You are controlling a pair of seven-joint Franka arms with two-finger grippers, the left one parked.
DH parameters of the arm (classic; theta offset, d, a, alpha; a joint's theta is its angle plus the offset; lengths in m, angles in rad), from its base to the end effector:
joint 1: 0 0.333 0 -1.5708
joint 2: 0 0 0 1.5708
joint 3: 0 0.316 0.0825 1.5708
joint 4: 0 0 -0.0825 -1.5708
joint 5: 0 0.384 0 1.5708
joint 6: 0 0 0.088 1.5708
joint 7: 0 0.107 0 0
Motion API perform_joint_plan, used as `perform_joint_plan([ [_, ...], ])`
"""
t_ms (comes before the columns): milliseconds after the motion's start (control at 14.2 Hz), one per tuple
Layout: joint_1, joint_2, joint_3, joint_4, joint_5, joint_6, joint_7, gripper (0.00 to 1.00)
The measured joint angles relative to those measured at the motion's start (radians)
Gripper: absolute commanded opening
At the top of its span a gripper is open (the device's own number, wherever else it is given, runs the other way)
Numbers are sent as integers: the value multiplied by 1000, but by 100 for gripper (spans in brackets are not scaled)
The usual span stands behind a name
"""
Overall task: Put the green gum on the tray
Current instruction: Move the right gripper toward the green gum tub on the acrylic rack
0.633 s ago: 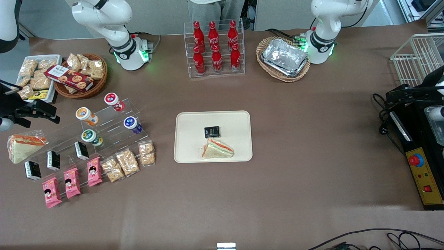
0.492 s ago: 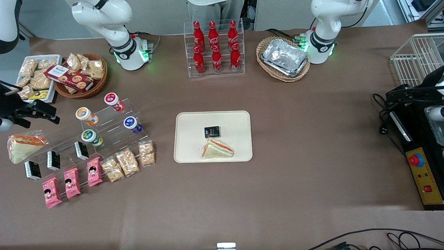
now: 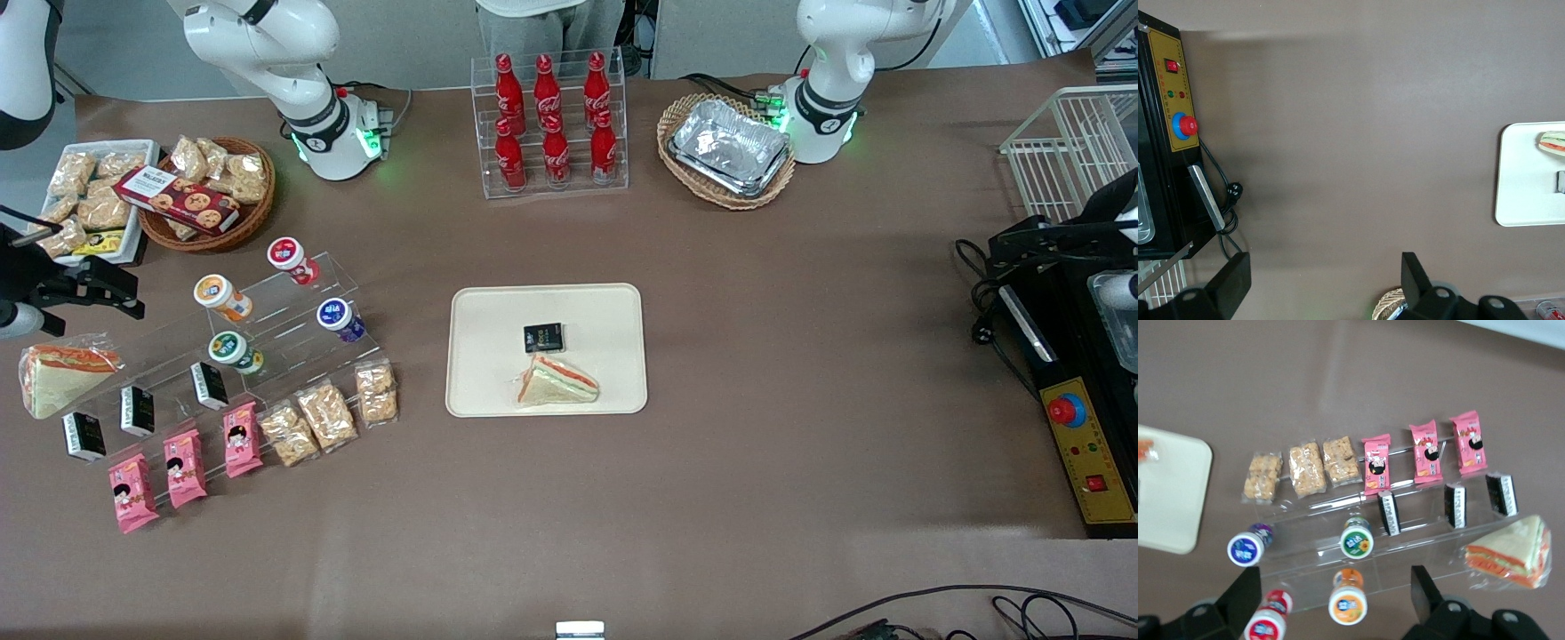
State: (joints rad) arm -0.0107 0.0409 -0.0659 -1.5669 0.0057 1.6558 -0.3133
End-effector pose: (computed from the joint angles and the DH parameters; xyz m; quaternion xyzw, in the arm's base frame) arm 0.5736 -0.0427 0.6110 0.9927 0.1179 0.0239 0.0032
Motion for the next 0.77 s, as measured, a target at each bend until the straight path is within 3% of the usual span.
perform_joint_plan([
  [352,-11,1,-32,-40,-1,10,-102,100],
  [773,-11,-35,-32,-308,-3,266,-109,100],
])
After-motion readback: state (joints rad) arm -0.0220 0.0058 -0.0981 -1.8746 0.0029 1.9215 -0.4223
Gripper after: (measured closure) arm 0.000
